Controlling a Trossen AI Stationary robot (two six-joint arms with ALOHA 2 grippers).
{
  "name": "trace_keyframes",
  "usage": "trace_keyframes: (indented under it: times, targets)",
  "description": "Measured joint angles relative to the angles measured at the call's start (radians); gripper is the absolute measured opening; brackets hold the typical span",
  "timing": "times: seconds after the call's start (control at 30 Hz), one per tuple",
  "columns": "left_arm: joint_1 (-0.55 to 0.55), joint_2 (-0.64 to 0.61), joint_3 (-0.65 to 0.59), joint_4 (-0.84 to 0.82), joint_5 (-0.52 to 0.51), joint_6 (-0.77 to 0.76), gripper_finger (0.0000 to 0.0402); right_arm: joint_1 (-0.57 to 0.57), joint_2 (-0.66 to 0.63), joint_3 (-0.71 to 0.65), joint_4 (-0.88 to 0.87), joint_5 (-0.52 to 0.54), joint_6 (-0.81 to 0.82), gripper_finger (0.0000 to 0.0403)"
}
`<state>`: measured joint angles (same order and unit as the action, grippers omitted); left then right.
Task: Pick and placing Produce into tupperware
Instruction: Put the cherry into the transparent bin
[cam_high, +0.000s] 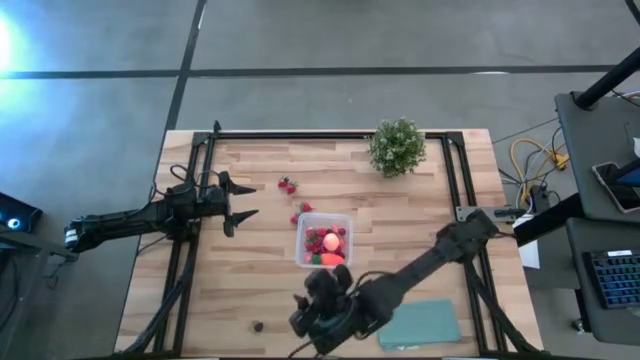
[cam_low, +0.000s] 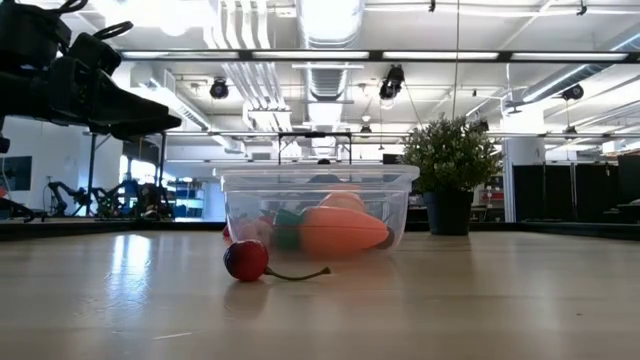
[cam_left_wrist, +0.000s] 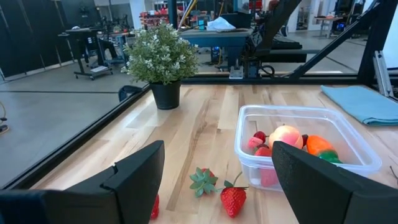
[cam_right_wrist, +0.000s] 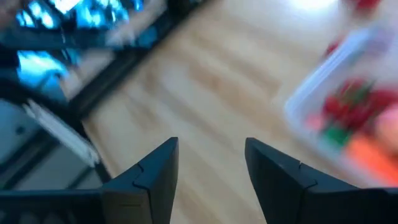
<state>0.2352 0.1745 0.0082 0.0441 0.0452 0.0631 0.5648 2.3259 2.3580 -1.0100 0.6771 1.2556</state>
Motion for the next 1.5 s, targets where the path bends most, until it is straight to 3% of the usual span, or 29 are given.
trace_keyframes:
  times: [0.2, 0.33, 0.43, 0.53, 0.6, 0.67, 0.83, 0.87, 0.93, 1.1, 1.23, 1.5]
  targets:
    - [0.000, 0.000, 0.000, 0.000, -0.002, 0.001, 0.0283, 0.002, -0.191, -0.097, 0.044, 0.043, 0.018, 0.0178]
    - [0.001, 0.000, 0.000, 0.049, -0.145, 0.043, 0.0283, 0.020, -0.298, -0.092, 0.124, 0.067, -0.174, 0.0178]
    - [0.000, -0.002, 0.000, 0.086, -0.153, -0.114, 0.0283, 0.022, -0.353, -0.096, 0.215, 0.120, -0.426, 0.0178]
    - [0.000, 0.004, 0.000, 0.106, -0.154, -0.360, 0.0283, -0.024, -0.409, -0.129, 0.225, 0.084, -0.479, 0.0178]
    - [0.000, 0.008, 0.000, 0.106, -0.155, -0.489, 0.0283, -0.088, -0.445, -0.188, 0.235, -0.027, -0.461, 0.0178]
    - [0.000, 0.013, 0.000, 0.106, -0.155, -0.561, 0.0283, -0.175, -0.467, -0.280, 0.339, -0.215, -0.476, 0.0178]
    - [0.000, 0.013, 0.000, 0.113, -0.155, -0.580, 0.0283, -0.387, -0.475, -0.562, 1.022, -0.753, -0.699, 0.0178]
    - [0.000, 0.013, 0.000, 0.124, -0.155, -0.580, 0.0283, -0.426, -0.490, -0.613, 1.090, -0.841, -0.694, 0.0178]
    - [0.000, 0.011, 0.000, 0.160, -0.155, -0.580, 0.0283, -0.486, -0.545, -0.704, 1.092, -0.923, -0.650, 0.0178]
    - [0.000, 0.009, 0.008, 0.280, -0.137, -0.576, 0.0283, -0.573, -0.778, -0.937, 0.985, -0.838, -0.717, 0.0178]
    - [0.000, 0.042, 0.057, 0.311, 0.018, -0.482, 0.0283, -0.642, -1.028, -1.103, 0.993, -0.806, -0.819, 0.0178]
    - [0.000, 0.277, 0.162, 0.304, 0.024, -0.412, 0.0283, -0.755, -1.352, -1.463, 0.979, -0.846, -0.887, 0.0178]
